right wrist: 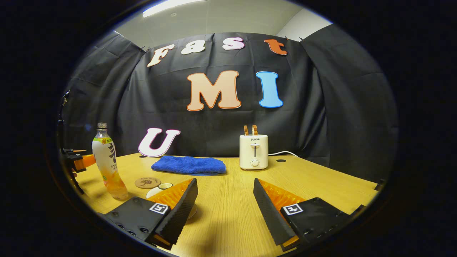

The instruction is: Open the teacup lid with one hand, grasp the water bottle and pour water into the teacup with the other hand; after pouring, place the water bottle on the coaster and then close the teacup lid.

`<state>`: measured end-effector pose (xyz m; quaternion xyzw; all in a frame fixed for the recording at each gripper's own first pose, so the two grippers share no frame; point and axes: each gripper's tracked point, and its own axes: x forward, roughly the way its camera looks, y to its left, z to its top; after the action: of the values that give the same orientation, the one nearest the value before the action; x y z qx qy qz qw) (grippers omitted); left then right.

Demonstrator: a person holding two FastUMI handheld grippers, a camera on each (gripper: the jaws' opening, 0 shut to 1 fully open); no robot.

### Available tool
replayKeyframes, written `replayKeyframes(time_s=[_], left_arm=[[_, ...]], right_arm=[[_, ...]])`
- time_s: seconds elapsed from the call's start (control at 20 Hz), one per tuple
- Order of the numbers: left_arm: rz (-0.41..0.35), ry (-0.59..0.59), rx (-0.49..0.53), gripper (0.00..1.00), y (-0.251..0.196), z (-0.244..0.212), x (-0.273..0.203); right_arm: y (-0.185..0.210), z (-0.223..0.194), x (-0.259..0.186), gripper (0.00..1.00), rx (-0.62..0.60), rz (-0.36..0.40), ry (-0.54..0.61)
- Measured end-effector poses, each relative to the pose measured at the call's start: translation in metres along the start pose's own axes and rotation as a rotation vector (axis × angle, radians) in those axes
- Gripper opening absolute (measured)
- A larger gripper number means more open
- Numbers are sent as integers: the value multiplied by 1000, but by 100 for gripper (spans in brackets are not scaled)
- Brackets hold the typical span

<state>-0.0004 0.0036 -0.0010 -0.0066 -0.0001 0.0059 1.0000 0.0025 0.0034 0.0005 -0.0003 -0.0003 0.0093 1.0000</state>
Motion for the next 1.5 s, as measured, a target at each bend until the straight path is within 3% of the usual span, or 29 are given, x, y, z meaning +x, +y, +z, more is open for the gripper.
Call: replayKeyframes(time_s=[0.1, 0.3, 0.5, 0.55, 0.6, 0.7, 0.8, 0.85, 1.0, 1.05, 1.3, 1.4, 1.45, 1.5], left_arm=[[0, 0, 0, 93, 0, 0, 1], [1, 1, -1, 93, 0, 0, 1], [1, 2, -1, 93, 0, 0, 1], [1, 2, -2, 93, 0, 0, 1], [1, 2, -2, 94, 0, 0, 1], [1, 1, -2, 94, 0, 0, 0], [1, 2, -2, 94, 0, -1, 0], [1, 2, -3, 94, 0, -1, 1], [0, 3, -3, 94, 0, -1, 0], [-2, 2, -3, 94, -1, 0, 0], [-8, 3, -4, 94, -1, 0, 1], [-15, 2, -3, 94, -4, 0, 0], [-17, 2, -4, 94, -3, 0, 1], [-18, 2, -4, 94, -3, -1, 2]], right_arm=[[6, -1, 1, 99, 0, 28, 2], [17, -8, 5, 99, -9, 77, 57], [35, 15, 2, 99, -30, 126, 5], [40, 19, 2, 94, -41, 141, -1], [44, 20, 3, 100, -50, 155, -1], [54, 23, 5, 100, -62, 181, 4], [64, 23, 7, 99, -72, 205, 19], [70, 22, 9, 94, -79, 219, 32], [87, 12, 12, 94, -113, 259, 75], [92, 8, 12, 99, -127, 270, 88], [108, -12, 17, 94, -184, 300, 148], [113, -16, 18, 89, -184, 314, 166], [115, -18, 19, 79, -186, 317, 174], [115, -20, 20, 83, -192, 317, 178]])
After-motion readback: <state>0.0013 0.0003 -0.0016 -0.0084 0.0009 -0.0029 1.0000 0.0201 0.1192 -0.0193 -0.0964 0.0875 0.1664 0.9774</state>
